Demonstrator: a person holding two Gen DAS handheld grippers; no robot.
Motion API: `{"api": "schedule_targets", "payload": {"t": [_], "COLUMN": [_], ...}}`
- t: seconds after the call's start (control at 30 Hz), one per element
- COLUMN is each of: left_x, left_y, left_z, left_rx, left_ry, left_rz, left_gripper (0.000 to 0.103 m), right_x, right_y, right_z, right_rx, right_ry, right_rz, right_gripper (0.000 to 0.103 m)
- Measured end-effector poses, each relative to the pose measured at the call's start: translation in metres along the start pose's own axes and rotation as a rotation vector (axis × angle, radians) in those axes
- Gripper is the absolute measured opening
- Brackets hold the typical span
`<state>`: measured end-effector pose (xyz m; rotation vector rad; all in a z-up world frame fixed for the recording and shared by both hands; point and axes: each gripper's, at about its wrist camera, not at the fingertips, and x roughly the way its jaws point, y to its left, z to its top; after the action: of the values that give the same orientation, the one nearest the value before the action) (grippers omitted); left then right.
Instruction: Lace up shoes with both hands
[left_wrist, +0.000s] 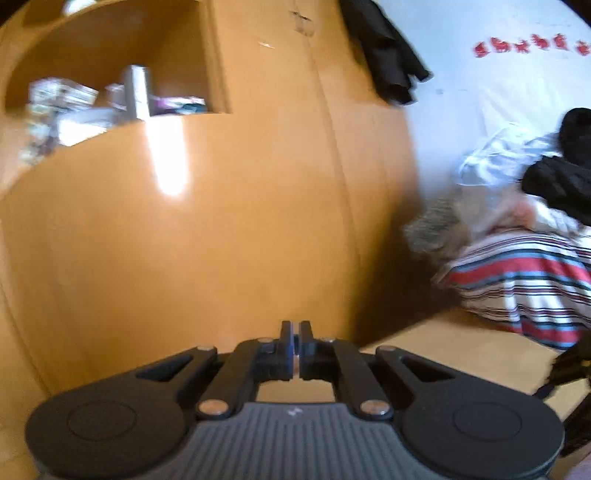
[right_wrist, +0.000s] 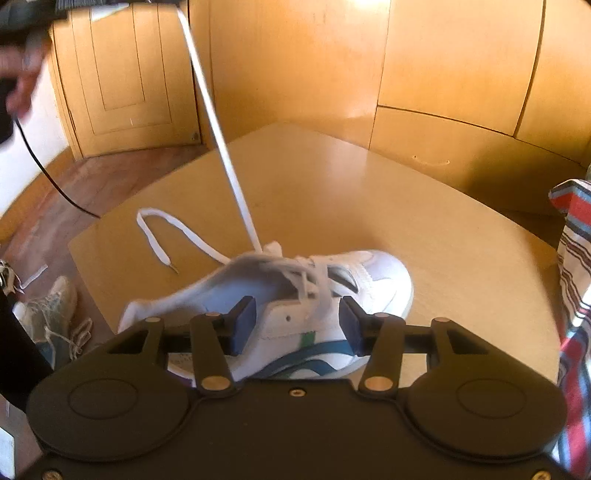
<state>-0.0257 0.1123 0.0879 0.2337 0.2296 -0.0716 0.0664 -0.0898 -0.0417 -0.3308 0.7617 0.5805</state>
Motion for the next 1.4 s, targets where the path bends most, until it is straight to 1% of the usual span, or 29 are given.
{"api": "schedule_targets", "payload": {"t": [0.03,0.1,0.17,0.2,0.23,0.27,0.3,0.33,0.37,0.4,0.43,0.5,0.57,0.6,0.67,0.73,0.8,0.83,0.87,0.93,1.0,1.07,1.17,1.23,1.3,1.37,1.4], "left_x": [-0.005,-0.009,-0.009,-0.009,-0.007,-0.006,-0.003,0.002,0.006,0.011,0.017,0.025,0.033,0.040,0.052,0.063,0.075,0.080,0.084,0.092,0.097,0.103,0.110,0.114,0.118,0.121,0.122], "left_y": [0.011,0.020,0.017,0.016,0.016,0.016,0.015,0.015,0.014,0.014,0.013,0.012,0.009,0.002,-0.016,-0.033,-0.047,-0.053,-0.056,-0.059,-0.061,-0.062,-0.064,-0.066,-0.071,-0.068,-0.068], "left_z": [0.001,0.002,0.000,-0.002,-0.006,-0.010,-0.014,-0.019,-0.023,-0.027,-0.032,-0.038,-0.047,-0.058,-0.079,-0.095,-0.107,-0.113,-0.117,-0.123,-0.125,-0.129,-0.137,-0.145,-0.145,-0.146,-0.147], "left_rx": [-0.016,-0.007,0.056,0.072,0.065,0.057,0.050,0.045,0.044,0.060,0.077,0.079,0.102,0.127,0.188,0.257,0.283,0.307,0.320,0.329,0.324,0.317,0.324,0.324,0.321,0.303,0.287], "left_ry": [0.013,0.076,0.153,0.197,0.258,0.318,0.363,0.381,0.397,0.413,0.432,0.456,0.486,0.521,0.585,0.614,0.642,0.655,0.669,0.684,0.693,0.711,0.740,0.764,0.762,0.772,0.784], "left_rz": [0.013,-0.036,-0.111,-0.172,-0.274,-0.376,-0.439,-0.428,-0.416,-0.399,-0.381,-0.350,-0.353,-0.369,-0.401,-0.426,-0.467,-0.495,-0.502,-0.525,-0.555,-0.579,-0.591,-0.607,-0.610,-0.620,-0.641], "left_gripper": [0.003,0.003,0.003,0.005,0.008,0.008,0.009,0.011,0.013,0.013,0.013,0.013,0.013,0.013,0.013,0.013,0.013,0.014,0.014,0.014,0.014,0.014,0.014,0.020,0.028,0.026,0.011], "right_x": [0.001,0.001,-0.004,-0.004,-0.004,-0.005,-0.006,-0.009,-0.010,-0.010,-0.010,-0.011,-0.012,-0.013,-0.018,-0.023,-0.026,-0.024,-0.022,-0.017,-0.012,-0.011,-0.010,-0.009,-0.009,-0.007,-0.007], "right_y": [-0.001,-0.001,0.004,0.004,0.004,0.004,0.004,0.005,0.005,0.005,0.004,0.001,-0.003,-0.005,-0.010,-0.007,-0.003,-0.001,0.001,0.005,0.009,0.010,0.008,0.007,0.006,0.004,0.002], "right_z": [0.000,-0.001,-0.006,-0.008,-0.008,-0.008,-0.009,-0.009,-0.008,-0.007,-0.006,-0.006,-0.007,-0.007,-0.004,0.000,0.002,0.004,0.006,0.008,0.010,0.012,0.013,0.014,0.013,0.015,0.015], "right_rx": [0.008,0.006,-0.023,-0.031,-0.035,-0.045,-0.054,-0.076,-0.078,-0.080,-0.080,-0.078,-0.063,-0.051,-0.004,-0.009,-0.013,-0.009,-0.004,-0.015,-0.026,-0.021,0.001,0.004,0.008,0.015,0.022], "right_ry": [0.001,-0.004,0.007,0.011,0.014,0.013,0.013,0.013,0.014,0.014,0.016,0.025,0.039,0.035,0.020,-0.006,-0.024,-0.026,-0.028,-0.022,-0.016,-0.025,-0.030,-0.032,-0.031,-0.030,-0.031], "right_rz": [0.008,0.005,-0.007,-0.009,-0.005,-0.008,-0.011,-0.020,-0.025,-0.030,-0.035,-0.051,-0.050,-0.029,0.052,0.087,0.115,0.144,0.172,0.185,0.199,0.206,0.212,0.217,0.221,0.222,0.227], "right_gripper": [0.051,0.051,0.050,0.050,0.049,0.049,0.048,0.048,0.044,0.043,0.043,0.043,0.043,0.043,0.043,0.043,0.044,0.044,0.044,0.044,0.047,0.047,0.047,0.047,0.047,0.047,0.047]}}
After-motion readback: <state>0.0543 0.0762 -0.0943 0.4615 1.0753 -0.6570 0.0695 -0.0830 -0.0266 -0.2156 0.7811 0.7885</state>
